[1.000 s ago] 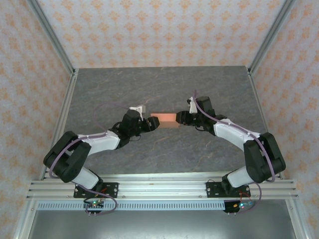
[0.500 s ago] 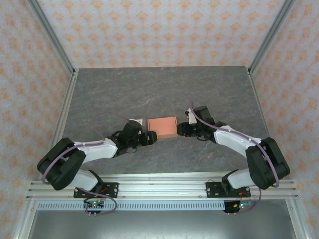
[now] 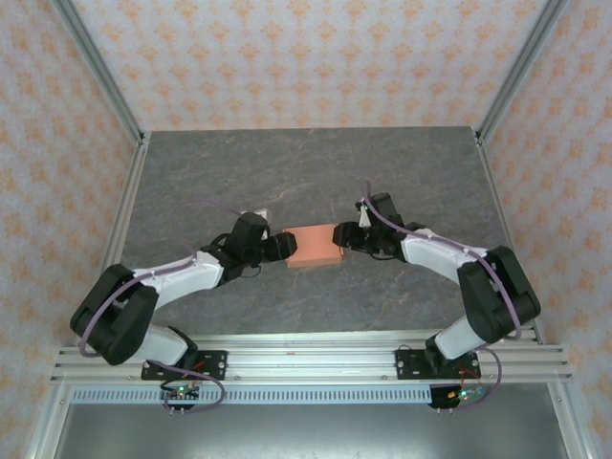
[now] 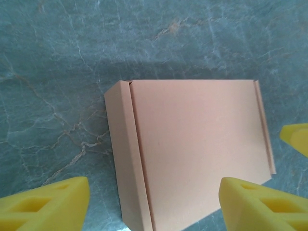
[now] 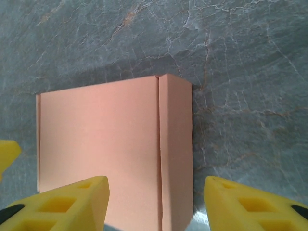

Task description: Fold the paper box

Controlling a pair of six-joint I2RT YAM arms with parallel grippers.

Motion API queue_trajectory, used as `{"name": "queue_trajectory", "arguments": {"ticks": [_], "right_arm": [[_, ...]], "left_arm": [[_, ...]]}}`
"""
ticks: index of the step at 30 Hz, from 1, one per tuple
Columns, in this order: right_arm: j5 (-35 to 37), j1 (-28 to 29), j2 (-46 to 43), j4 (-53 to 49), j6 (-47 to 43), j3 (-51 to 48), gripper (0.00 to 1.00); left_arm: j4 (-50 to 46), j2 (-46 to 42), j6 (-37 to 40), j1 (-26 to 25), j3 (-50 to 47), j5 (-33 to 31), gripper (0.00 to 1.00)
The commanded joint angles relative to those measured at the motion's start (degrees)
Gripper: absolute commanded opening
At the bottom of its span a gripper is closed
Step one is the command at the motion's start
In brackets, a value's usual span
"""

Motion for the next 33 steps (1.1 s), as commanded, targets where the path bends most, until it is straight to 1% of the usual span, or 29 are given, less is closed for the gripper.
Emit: {"name": "queue_trajectory", "arguments": {"ticks": [1, 5, 9, 13, 17, 26, 30, 32, 33], "right_arm": [[-2.9, 0.1, 2.8, 4.3, 2.6, 1.9, 0.52], [-4.1, 0.2, 5.0, 6.6, 3.3, 2.2, 0.48], [-4.4, 0.1, 6.2, 8.0, 4.1, 2.7, 0.43], [-1.3, 0.0, 7.6, 6.4, 4.2, 5.0, 0.41], [1.8, -1.3, 9.8, 5.0, 4.6, 8.1, 0.37], [2.8, -4.5, 18.4, 2.6, 3.7, 18.3, 0.37], [3.4, -5.0, 21.6, 0.6, 2.6, 23.1, 0.38], [3.7, -5.2, 22.2, -0.3, 2.3, 24.6, 0.40], [4.2, -5.3, 22.2, -0.9, 1.8, 25.1, 0.43]], "left_arm": [[-0.7, 3.2, -0.2, 0.3, 2.8, 2.1, 0.69], [0.3, 7.4, 0.0, 0.3, 5.2, 3.4, 0.62], [1.6, 9.8, -0.3, 0.3, 6.7, 4.0, 0.60], [0.2, 12.4, 0.0, 0.6, 9.7, 2.1, 0.60], [-1.6, 15.9, 0.9, 1.5, 13.9, 0.1, 0.60], [-6.5, 26.3, 4.8, 4.8, 27.4, -0.3, 0.61], [-8.3, 30.2, 5.9, 6.6, 32.3, -0.3, 0.62], [-9.6, 30.8, 6.7, 7.0, 34.0, -0.7, 0.64], [-10.2, 30.6, 7.1, 7.2, 34.4, -1.1, 0.65]]}}
